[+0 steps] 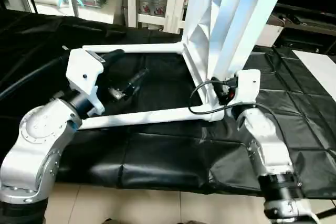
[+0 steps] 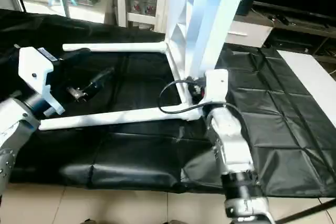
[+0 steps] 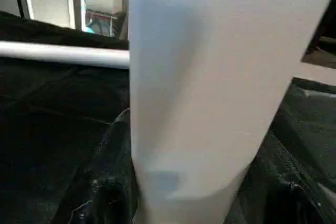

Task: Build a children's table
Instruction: Flip table

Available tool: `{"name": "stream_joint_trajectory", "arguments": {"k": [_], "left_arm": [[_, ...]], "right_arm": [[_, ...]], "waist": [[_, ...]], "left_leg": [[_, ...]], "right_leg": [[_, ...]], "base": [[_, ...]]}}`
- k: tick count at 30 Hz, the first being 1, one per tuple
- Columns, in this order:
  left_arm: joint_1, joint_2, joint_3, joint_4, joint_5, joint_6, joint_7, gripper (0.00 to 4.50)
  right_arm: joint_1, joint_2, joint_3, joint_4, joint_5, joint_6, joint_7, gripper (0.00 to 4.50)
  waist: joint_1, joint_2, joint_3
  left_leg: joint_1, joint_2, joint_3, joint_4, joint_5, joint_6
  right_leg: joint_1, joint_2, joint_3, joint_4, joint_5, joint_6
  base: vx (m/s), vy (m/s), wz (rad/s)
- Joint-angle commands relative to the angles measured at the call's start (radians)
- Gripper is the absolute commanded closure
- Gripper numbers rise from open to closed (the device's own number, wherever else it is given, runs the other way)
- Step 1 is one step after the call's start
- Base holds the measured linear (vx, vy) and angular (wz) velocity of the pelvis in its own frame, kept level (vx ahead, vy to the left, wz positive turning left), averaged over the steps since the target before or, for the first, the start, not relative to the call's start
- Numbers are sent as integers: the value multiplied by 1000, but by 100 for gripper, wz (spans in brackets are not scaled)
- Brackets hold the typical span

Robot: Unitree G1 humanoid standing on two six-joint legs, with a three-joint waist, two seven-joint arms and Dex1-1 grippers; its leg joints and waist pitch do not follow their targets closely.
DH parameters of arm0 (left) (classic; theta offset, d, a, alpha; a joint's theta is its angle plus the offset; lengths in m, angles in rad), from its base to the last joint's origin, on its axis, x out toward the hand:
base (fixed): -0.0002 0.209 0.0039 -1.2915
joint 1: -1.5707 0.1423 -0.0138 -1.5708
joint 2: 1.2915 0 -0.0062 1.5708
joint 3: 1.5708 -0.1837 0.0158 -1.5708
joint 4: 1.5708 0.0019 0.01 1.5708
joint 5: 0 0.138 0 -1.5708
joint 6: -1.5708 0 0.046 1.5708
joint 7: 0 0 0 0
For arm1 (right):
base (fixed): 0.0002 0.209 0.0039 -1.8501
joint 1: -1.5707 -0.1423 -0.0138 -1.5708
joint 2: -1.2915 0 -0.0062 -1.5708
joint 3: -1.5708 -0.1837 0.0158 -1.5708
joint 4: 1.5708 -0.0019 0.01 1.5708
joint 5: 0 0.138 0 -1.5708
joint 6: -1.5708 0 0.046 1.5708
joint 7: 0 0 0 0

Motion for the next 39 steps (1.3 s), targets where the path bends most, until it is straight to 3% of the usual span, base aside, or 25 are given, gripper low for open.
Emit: {"name": "stream_joint_trajectory", "arguments": {"k": [1, 3, 7, 10, 14, 16, 17, 19, 20, 24, 26, 36, 39], "left_arm": [[-57, 12, -6, -48, -1, -3, 7, 69], [-104, 27, -5, -55, 12, -10, 10, 69], [-215, 50, 15, -52, 50, -47, 27, 35], [-288, 70, 20, -43, 94, -92, 36, 22], [-368, 106, 21, -20, 175, -134, 80, 0], [-430, 148, 24, 16, 255, -170, 118, 0], [-491, 203, 19, 65, 334, -215, 133, 0], [-511, 227, 13, 86, 363, -236, 133, 0], [-547, 274, 1, 134, 425, -293, 135, 0], [-596, 331, -14, 203, 497, -342, 147, 0], [-652, 395, -24, 284, 579, -422, 186, 0], [-764, 493, -97, 534, 722, -565, 203, 0], [-805, 503, -131, 634, 756, -615, 200, 0]], "right_arm": [[-50, -59, -4, -14, -89, -55, -26, 252], [-71, -76, -1, -4, -107, -63, -32, 252], [-102, -113, 15, 17, -151, -88, -43, 252], [-123, -139, 26, 35, -174, -101, -53, 252], [-151, -174, 38, 51, -206, -114, -62, 252], [-168, -191, 36, 59, -212, -122, -63, 252], [-177, -205, 40, 64, -221, -131, -60, 252], [-178, -209, 43, 65, -225, -134, -59, 252], [-180, -215, 50, 66, -229, -138, -59, 252], [-184, -222, 60, 71, -228, -143, -64, 252], [-185, -222, 62, 69, -229, -144, -66, 252], [-172, -216, 81, 59, -229, -153, -65, 252], [-171, -212, 87, 54, -226, -153, -64, 252]], "waist": [[1, 17, -60], [4, 9, -60], [9, 9, -68], [15, 7, -65], [22, 5, -63], [23, 2, -63], [24, 4, -63], [26, 6, -62], [29, 1, -61], [33, 7, -60], [39, 11, -59], [40, 14, -58], [41, 16, -60]], "left_leg": [[26, 6, 4, -87, -303, -73], [18, 6, 6, -84, -264, -66], [13, 3, 11, -74, -153, -53], [10, 2, 15, -71, -122, -45], [12, 2, 18, -67, -129, -49], [11, 2, 17, -66, -135, -51], [11, 2, 15, -67, -136, -53], [13, 2, 14, -66, -149, -62], [12, 3, 13, -67, -155, -62], [16, 5, 13, -69, -178, -80], [16, 4, 13, -69, -200, -83], [16, 4, 8, -72, -226, -94], [17, 6, 7, -72, -220, -96]], "right_leg": [[37, -18, 21, -60, -284, -96], [45, -21, 23, -57, -259, -96], [52, -19, 23, -42, -169, -106], [53, -20, 25, -39, -146, -109], [50, -20, 25, -39, -180, -94], [48, -18, 24, -42, -205, -80], [48, -18, 24, -41, -210, -75], [46, -20, 23, -41, -231, -68], [46, -22, 23, -42, -248, -63], [39, -25, 23, -41, -261, -63], [37, -23, 23, -44, -268, -68], [35, -28, 23, -45, -281, -78], [37, -30, 24, -40, -245, -94]], "base": [[0, 0, 0], [0, 0, 0], [0, 0, 0], [0, 0, 0], [0, 0, 0], [0, 0, 0], [0, 0, 0], [0, 0, 0], [0, 0, 0], [0, 0, 0], [0, 0, 0], [0, 0, 0], [0, 0, 0]]}}
